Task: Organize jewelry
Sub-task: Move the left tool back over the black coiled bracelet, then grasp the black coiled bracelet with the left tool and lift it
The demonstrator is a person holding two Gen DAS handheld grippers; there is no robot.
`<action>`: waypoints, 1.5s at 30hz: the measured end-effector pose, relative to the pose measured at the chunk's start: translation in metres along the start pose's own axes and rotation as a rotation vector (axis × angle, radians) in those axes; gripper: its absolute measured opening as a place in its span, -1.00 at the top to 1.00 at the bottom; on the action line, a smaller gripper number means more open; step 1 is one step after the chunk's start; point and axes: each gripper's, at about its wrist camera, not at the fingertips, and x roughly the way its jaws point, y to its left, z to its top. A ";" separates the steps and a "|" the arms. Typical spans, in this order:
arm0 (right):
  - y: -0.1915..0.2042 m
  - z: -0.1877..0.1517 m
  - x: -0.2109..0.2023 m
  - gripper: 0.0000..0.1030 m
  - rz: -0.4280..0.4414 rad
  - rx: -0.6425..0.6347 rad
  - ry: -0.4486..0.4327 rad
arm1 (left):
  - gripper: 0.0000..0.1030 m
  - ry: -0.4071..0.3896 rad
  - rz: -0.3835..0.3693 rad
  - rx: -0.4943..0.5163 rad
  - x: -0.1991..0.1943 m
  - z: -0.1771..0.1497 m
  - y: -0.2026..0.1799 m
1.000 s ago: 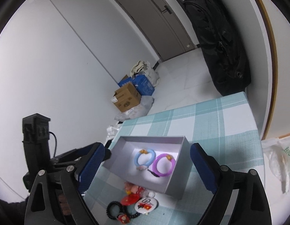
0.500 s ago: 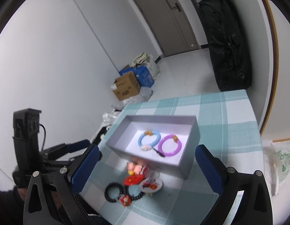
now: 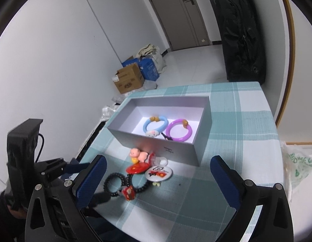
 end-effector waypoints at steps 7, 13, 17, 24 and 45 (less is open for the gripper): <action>0.003 -0.006 0.004 -1.00 -0.004 -0.017 0.036 | -0.59 0.049 0.036 0.009 0.008 -0.003 0.008; 0.003 -0.010 0.006 -1.00 -0.012 -0.023 0.059 | -0.58 0.055 0.072 0.032 0.015 -0.002 0.009; 0.001 -0.013 0.006 -1.00 -0.019 -0.009 0.071 | -0.58 0.061 0.100 0.055 0.022 0.000 0.009; 0.000 -0.017 0.008 -1.00 -0.045 -0.003 0.103 | -0.13 0.055 0.050 0.085 0.022 0.001 0.007; 0.009 -0.033 0.021 -0.79 -0.020 0.013 0.187 | 0.31 0.054 -0.197 -0.163 0.000 0.009 0.056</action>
